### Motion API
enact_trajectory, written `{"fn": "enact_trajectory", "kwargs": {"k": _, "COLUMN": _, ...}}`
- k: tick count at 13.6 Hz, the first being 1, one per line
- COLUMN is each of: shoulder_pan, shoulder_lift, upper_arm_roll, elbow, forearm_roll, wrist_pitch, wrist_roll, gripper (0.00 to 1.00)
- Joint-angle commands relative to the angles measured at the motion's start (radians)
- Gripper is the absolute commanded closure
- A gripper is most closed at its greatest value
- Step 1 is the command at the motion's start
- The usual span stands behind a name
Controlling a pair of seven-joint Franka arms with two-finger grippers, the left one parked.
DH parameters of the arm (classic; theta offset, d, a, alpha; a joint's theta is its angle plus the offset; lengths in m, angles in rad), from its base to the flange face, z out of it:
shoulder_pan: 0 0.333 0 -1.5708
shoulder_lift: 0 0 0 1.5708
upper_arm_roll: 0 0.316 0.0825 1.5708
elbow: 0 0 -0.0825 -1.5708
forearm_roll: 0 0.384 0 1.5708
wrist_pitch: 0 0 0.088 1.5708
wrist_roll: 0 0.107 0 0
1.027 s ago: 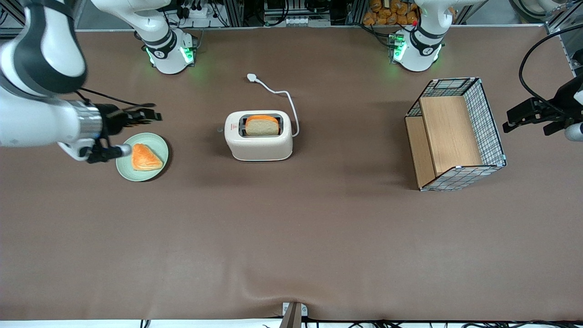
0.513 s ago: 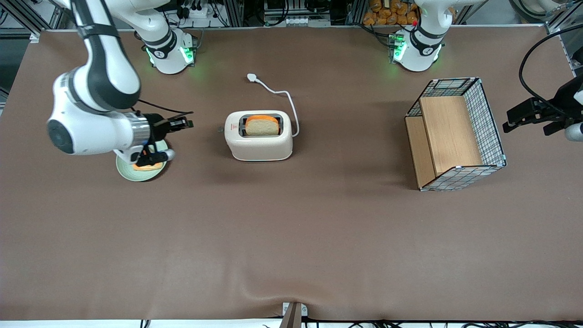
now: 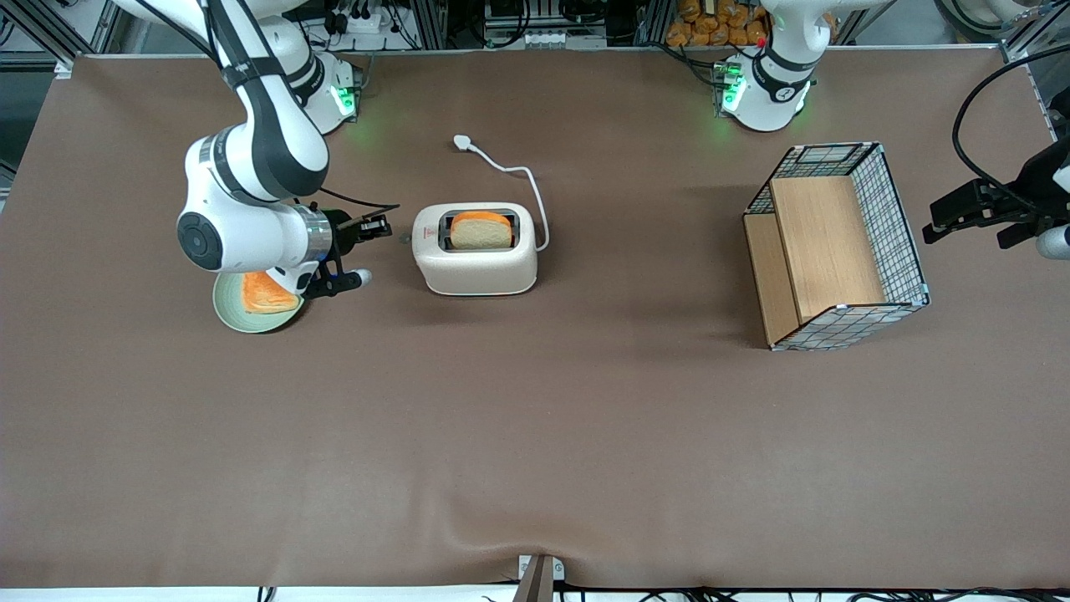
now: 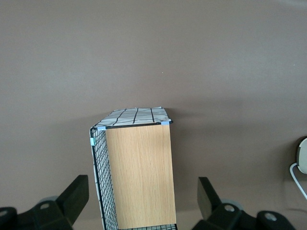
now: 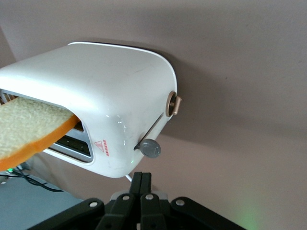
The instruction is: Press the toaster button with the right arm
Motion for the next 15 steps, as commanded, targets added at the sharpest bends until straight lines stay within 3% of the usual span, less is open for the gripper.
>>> {"fn": "enact_trajectory", "kwargs": {"k": 1, "shoulder_pan": 0.002, "shoulder_lift": -0.032, "upper_arm_roll": -0.007, "elbow": -0.051, "forearm_roll": 0.061, "wrist_pitch": 0.047, "wrist_roll": -0.052, "gripper": 1.00}}
{"fn": "enact_trajectory", "kwargs": {"k": 5, "shoulder_pan": -0.004, "shoulder_lift": -0.036, "upper_arm_roll": -0.007, "elbow": -0.087, "forearm_roll": 0.115, "wrist_pitch": 0.090, "wrist_roll": -0.126, "gripper": 1.00}}
{"fn": "enact_trajectory", "kwargs": {"k": 8, "shoulder_pan": -0.014, "shoulder_lift": -0.036, "upper_arm_roll": -0.007, "elbow": -0.135, "forearm_roll": 0.220, "wrist_pitch": 0.105, "wrist_roll": -0.219, "gripper": 1.00}}
{"fn": "enact_trajectory", "kwargs": {"k": 15, "shoulder_pan": -0.035, "shoulder_lift": -0.031, "upper_arm_roll": -0.008, "elbow": -0.150, "forearm_roll": 0.228, "wrist_pitch": 0.134, "wrist_roll": -0.297, "gripper": 1.00}}
